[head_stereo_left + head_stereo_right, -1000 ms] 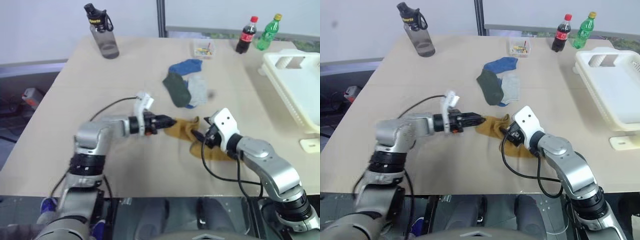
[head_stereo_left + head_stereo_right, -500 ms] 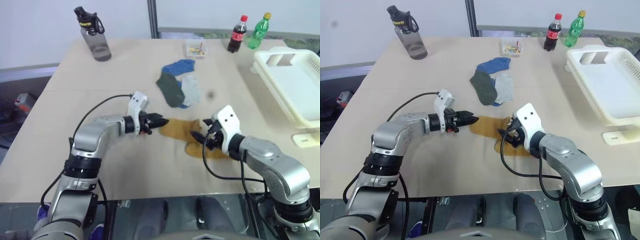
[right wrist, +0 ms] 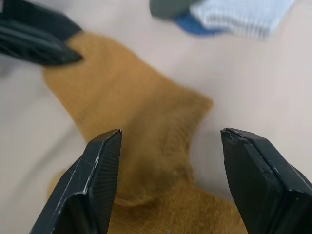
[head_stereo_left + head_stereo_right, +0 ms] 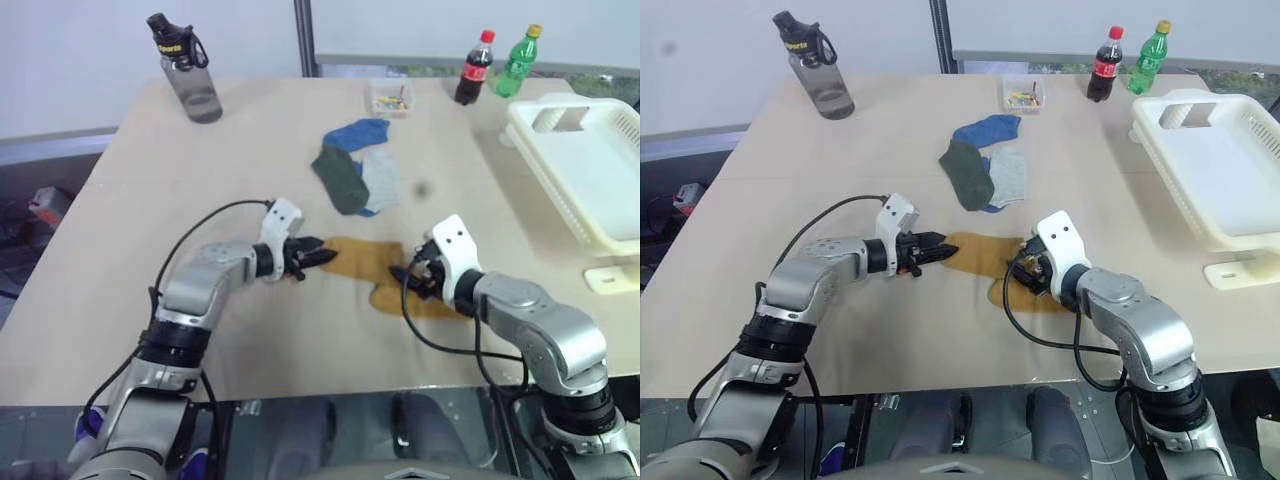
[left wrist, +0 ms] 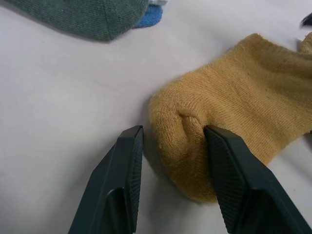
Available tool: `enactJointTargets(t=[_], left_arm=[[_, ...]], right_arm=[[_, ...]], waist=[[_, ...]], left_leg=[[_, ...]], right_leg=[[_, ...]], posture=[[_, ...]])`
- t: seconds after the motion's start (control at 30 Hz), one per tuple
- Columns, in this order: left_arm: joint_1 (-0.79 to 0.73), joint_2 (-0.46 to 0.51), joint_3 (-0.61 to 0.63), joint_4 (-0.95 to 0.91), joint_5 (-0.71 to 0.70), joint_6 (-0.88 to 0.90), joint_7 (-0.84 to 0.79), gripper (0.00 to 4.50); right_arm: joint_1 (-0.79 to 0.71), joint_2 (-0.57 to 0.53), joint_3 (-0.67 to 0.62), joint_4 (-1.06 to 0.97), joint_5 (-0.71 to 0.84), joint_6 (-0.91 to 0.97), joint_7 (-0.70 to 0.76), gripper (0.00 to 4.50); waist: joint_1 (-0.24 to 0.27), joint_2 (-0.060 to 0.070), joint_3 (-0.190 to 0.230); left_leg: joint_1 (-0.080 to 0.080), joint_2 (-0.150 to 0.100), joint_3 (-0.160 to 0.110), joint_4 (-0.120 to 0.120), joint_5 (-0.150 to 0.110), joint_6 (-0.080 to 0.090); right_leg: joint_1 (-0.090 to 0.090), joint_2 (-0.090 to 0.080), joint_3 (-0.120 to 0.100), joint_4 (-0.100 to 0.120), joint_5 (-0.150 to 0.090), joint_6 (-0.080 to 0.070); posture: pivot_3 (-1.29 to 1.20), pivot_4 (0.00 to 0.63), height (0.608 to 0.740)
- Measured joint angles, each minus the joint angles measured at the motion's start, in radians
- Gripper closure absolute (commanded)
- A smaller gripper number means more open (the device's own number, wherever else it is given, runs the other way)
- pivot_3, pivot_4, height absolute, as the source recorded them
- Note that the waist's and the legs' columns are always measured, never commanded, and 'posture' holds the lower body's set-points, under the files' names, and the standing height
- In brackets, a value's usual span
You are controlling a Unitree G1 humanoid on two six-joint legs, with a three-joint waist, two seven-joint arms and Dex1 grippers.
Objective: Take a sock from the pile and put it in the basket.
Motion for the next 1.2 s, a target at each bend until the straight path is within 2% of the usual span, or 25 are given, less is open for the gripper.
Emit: enactJointTargets(t=[0.03,0.07,0.13,0.17,0.2,0.33,0.53,0.67,0.77,0.9,1.2], left_arm=[[0.000,-0.002,0.000,0.002,0.000,-0.003,0.000,2.35],[0.000,-0.004,0.000,0.005,0.002,-0.006,0.002,2.89],[0.000,-0.007,0.004,0.011,0.003,-0.012,0.004,3.49],[0.002,-0.011,0.006,0.016,0.003,-0.015,0.004,4.06],[0.003,-0.012,0.007,0.018,0.003,-0.015,0.003,4.34],[0.010,-0.036,0.046,0.018,-0.038,0.029,0.002,4.44],[-0.042,-0.038,0.176,-0.066,-0.277,0.323,-0.021,4.44],[-0.094,-0.046,0.182,-0.188,-0.389,0.494,-0.007,4.44],[-0.088,-0.099,0.144,-0.236,-0.412,0.559,0.047,4.44],[-0.068,-0.186,0.113,-0.292,-0.421,0.610,0.145,4.44],[0.015,-0.174,0.010,-0.369,-0.395,0.620,0.213,4.44]], right_arm=[[0.000,0.004,0.001,0.014,-0.005,-0.004,-0.002,2.39],[0.000,0.005,0.001,0.026,-0.008,-0.011,-0.002,2.83],[0.001,0.005,0.001,0.032,-0.014,-0.024,-0.002,3.66],[0.001,0.005,0.001,0.033,-0.014,-0.030,-0.001,4.19],[0.001,0.005,0.001,0.033,-0.014,-0.032,0.000,4.45],[0.001,0.003,-0.006,0.031,-0.009,-0.040,0.007,4.49],[0.003,-0.026,-0.155,-0.096,0.094,0.021,0.049,4.49],[0.121,-0.175,-0.287,-0.276,0.191,0.095,0.120,4.49],[0.241,-0.246,-0.362,-0.336,0.213,0.111,0.148,4.49],[0.346,-0.284,-0.404,-0.382,0.213,0.097,0.152,4.49],[0.381,-0.297,-0.383,-0.372,0.152,-0.002,0.110,4.49]], waist=[[0.000,0.000,0.000],[0.000,0.000,0.000],[0.000,0.000,0.000],[0.000,0.000,0.000],[0.000,0.000,0.000],[-0.001,0.000,0.000],[0.001,0.000,0.000],[0.003,0.000,0.000],[0.002,0.000,0.000],[-0.004,0.000,0.000],[0.001,0.001,0.000]], left_leg=[[0.000,0.000,0.000,0.000,0.000,0.000],[0.000,0.000,0.000,0.000,0.000,0.000],[0.000,0.000,0.000,0.000,0.000,0.000],[0.000,0.000,0.000,0.000,0.000,0.000],[0.000,0.000,0.000,0.000,0.000,0.000],[0.000,0.000,0.000,0.000,0.000,0.000],[-0.002,0.000,-0.002,0.000,0.000,0.000],[-0.002,0.000,-0.002,0.000,0.000,0.000],[-0.002,-0.001,-0.001,0.000,0.000,0.001],[0.000,0.001,0.001,0.000,0.000,0.001],[0.000,0.002,0.001,0.001,0.000,0.000]], right_leg=[[0.000,0.000,0.000,0.000,0.000,0.000],[0.000,0.000,0.000,0.000,0.000,0.000],[0.000,0.000,0.000,0.000,0.000,0.000],[0.000,0.000,0.000,0.000,0.000,0.000],[0.000,0.000,0.000,0.000,0.000,0.000],[0.000,0.000,0.000,0.000,0.000,0.000],[-0.001,0.000,-0.002,-0.001,0.000,0.000],[0.001,-0.001,-0.002,-0.003,0.000,0.001],[0.001,-0.002,-0.002,-0.003,-0.001,0.001],[0.001,0.001,0.001,-0.001,-0.001,0.001],[0.001,0.002,0.002,-0.002,-0.001,0.001]], posture=[[0.00,0.150,0.740],[0.00,0.150,0.740],[0.00,0.150,0.740],[0.00,0.150,0.740],[0.00,0.150,0.740],[0.00,0.150,0.740],[0.00,0.150,0.740],[0.00,0.150,0.740],[0.00,0.150,0.740],[0.00,0.150,0.740],[0.00,0.150,0.740]])
